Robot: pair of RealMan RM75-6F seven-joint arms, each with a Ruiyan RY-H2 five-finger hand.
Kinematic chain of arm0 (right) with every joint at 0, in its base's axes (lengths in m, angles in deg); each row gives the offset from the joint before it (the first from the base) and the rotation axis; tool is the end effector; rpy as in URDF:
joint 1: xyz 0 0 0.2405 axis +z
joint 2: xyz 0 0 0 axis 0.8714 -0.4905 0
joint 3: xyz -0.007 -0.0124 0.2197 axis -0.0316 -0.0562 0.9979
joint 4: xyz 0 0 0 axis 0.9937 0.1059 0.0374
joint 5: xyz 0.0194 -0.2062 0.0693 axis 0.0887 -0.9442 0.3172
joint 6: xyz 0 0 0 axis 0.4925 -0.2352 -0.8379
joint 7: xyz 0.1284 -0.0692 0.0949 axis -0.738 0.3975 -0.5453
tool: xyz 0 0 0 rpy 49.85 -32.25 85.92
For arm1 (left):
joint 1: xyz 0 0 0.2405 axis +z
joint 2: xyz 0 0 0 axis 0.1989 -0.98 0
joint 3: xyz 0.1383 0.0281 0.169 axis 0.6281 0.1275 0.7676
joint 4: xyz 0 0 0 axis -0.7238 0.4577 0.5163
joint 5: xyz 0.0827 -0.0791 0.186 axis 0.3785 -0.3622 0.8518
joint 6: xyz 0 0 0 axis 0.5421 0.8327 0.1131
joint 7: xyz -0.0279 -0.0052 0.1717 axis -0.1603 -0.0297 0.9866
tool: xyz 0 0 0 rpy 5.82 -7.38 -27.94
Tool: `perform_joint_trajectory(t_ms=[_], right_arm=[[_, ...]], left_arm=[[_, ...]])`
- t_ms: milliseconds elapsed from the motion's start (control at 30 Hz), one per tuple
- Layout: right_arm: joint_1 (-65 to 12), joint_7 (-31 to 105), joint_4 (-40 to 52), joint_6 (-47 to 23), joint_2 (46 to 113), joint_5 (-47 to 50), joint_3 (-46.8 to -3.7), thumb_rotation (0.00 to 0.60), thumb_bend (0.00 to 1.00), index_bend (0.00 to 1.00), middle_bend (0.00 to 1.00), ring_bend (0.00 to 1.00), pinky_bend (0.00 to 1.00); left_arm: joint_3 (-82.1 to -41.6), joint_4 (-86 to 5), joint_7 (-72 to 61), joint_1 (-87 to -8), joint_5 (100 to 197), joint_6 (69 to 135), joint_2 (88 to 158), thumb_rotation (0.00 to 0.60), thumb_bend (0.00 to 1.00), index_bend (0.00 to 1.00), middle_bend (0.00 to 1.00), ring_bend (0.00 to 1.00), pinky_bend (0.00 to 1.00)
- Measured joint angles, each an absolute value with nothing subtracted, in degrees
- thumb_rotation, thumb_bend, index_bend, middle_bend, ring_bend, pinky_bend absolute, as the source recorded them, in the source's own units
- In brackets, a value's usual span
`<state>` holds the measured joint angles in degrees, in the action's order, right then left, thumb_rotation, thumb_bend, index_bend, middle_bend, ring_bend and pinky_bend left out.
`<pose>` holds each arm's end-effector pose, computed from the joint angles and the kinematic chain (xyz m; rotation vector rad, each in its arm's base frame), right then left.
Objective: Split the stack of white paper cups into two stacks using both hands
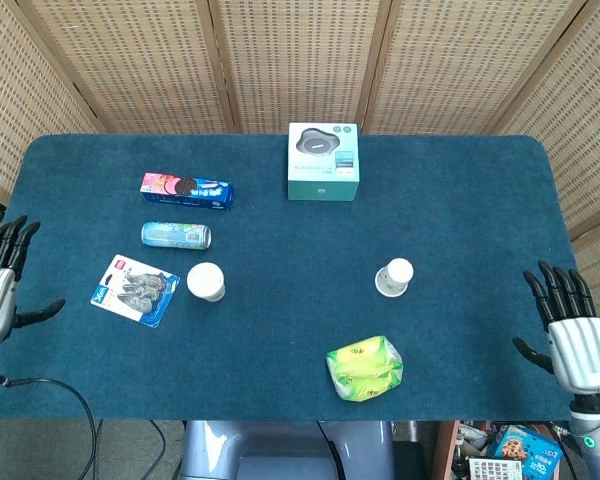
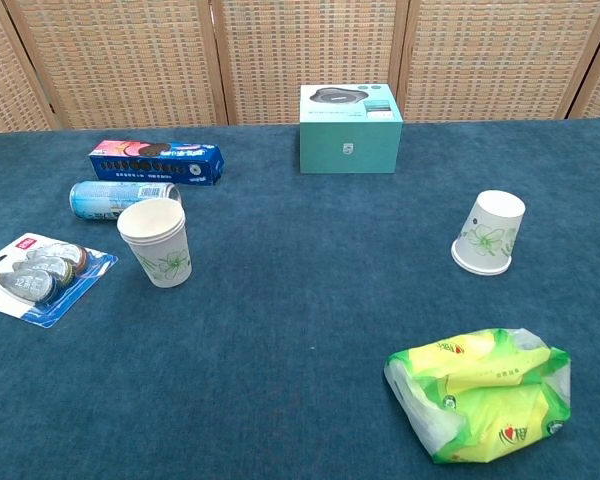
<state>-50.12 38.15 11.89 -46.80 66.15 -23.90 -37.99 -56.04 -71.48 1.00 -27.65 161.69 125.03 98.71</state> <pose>-0.2739 -0.2171 0.1460 1.4164 -0.6196 1.0196 -0.2361 0.2526 0.1582 -1.3299 -0.8515 -0.9531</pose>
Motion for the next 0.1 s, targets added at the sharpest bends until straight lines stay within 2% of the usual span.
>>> perform_joint_trajectory(t_ms=[100], right_arm=[[-52.03, 39.31, 11.77, -47.93, 66.14, -24.34, -38.51, 0.600, 0.00, 0.00, 0.00, 0.00, 0.00]], left_arm=[[-54.22, -72.24, 2.24, -24.85, 161.98, 126.77, 99.56, 0.600, 0.15, 0.00, 0.00, 0.00, 0.00]])
